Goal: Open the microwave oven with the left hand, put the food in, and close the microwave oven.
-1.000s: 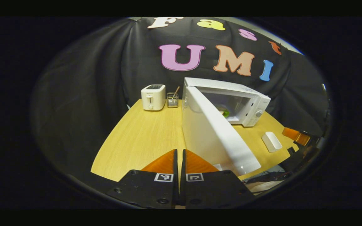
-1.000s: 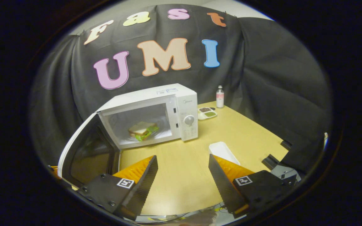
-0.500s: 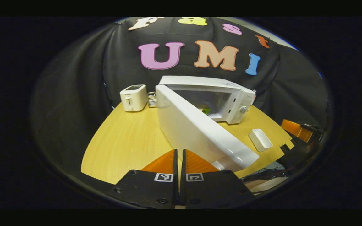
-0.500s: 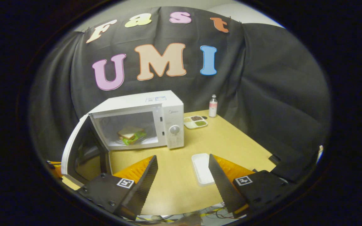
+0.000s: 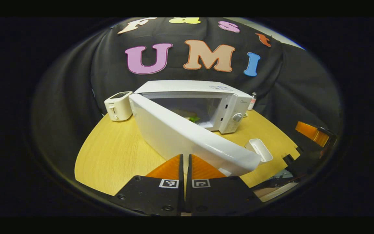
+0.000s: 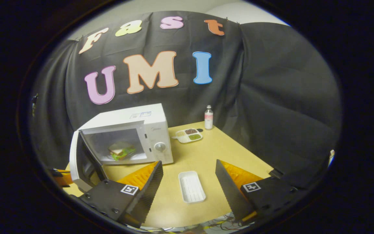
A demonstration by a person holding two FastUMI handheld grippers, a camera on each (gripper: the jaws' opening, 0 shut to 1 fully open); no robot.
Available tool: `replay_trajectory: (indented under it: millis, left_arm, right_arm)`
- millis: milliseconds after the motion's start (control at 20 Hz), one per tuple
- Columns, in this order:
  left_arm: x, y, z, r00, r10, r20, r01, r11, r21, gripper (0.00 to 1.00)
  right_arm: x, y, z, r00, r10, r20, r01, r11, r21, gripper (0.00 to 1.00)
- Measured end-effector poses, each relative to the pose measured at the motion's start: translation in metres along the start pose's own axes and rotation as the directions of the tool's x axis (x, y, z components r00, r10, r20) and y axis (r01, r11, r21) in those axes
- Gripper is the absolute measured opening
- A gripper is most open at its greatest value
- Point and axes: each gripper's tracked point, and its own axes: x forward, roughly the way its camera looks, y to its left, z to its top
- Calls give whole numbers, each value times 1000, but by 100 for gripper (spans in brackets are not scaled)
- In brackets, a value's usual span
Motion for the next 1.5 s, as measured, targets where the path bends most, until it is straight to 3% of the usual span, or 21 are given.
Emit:
replay_trajectory:
  millis: [600,650,900,1200,1250,1500]
  left_arm:
    - [61,-59,33,1000,-8,23,10,999,-53,0]
    - [63,-63,38,1000,-5,27,7,999,-47,5]
    - [86,-81,65,999,-3,45,5,999,-41,0]
    - [114,-102,90,998,2,65,-3,1000,6,1]
    - [120,-107,95,997,4,71,-5,1000,18,1]
    - [142,-127,113,995,9,100,-14,999,52,1]
  right_arm:
    - [51,-38,29,997,55,53,-55,998,7,99]
    - [53,-38,31,996,63,60,-63,998,6,99]
    - [63,-37,37,992,100,75,-101,995,0,99]
    - [66,-57,48,991,72,111,-77,996,35,99]
    - [66,-62,50,992,63,114,-69,996,50,92]
    - [69,-82,47,993,40,107,-53,991,119,92]
